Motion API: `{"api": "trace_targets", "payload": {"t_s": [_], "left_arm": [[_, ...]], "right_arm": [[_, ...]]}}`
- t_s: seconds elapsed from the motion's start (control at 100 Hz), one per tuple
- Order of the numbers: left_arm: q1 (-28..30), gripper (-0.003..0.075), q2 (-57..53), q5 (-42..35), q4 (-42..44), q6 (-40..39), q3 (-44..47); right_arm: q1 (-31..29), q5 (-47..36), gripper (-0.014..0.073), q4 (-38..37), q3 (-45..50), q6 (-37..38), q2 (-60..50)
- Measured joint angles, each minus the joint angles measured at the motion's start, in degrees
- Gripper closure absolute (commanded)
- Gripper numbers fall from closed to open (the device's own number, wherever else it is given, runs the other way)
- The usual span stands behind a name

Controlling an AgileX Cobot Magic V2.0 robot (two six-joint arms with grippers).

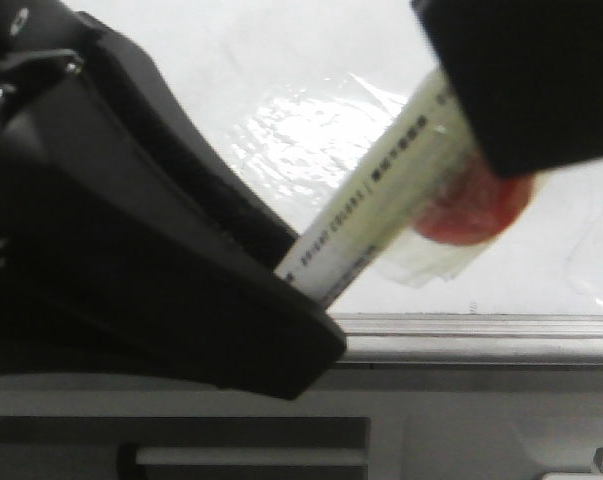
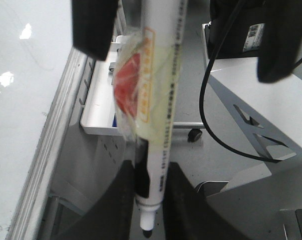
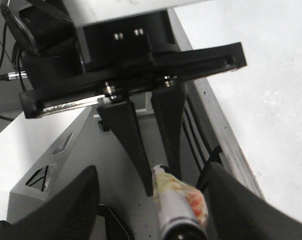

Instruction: Write number 9 on whiteboard

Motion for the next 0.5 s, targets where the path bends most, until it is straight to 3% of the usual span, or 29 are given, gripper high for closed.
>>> {"api": "trace_targets", "payload": {"t_s": [0.06,0.25,0.41,0.5], "left_arm": [[0.0,0.0741,0.0,0.0,-0.1,0.2,0.0],[0.0,0.0741,0.0,1.3,-0.5,0.8,0.1],[0.0,0.0736,0.0,1.2,-0.9,0.8,0.1],[0.0,0.0668,-0.3,1.2,-2.0,0.8,0.2]], "right_arm": [[0.8,0.0,0.0293,0.0,0.0,0.0,0.9],[1.1,-1.8,0.0664,0.0,-0.3,-0.1,2.5],[1.2,-2.2,0.0654,0.0,-0.3,-0.1,2.6],[1.2,-1.7,0.0654,0.0,-0.3,-0.1,2.6]]}}
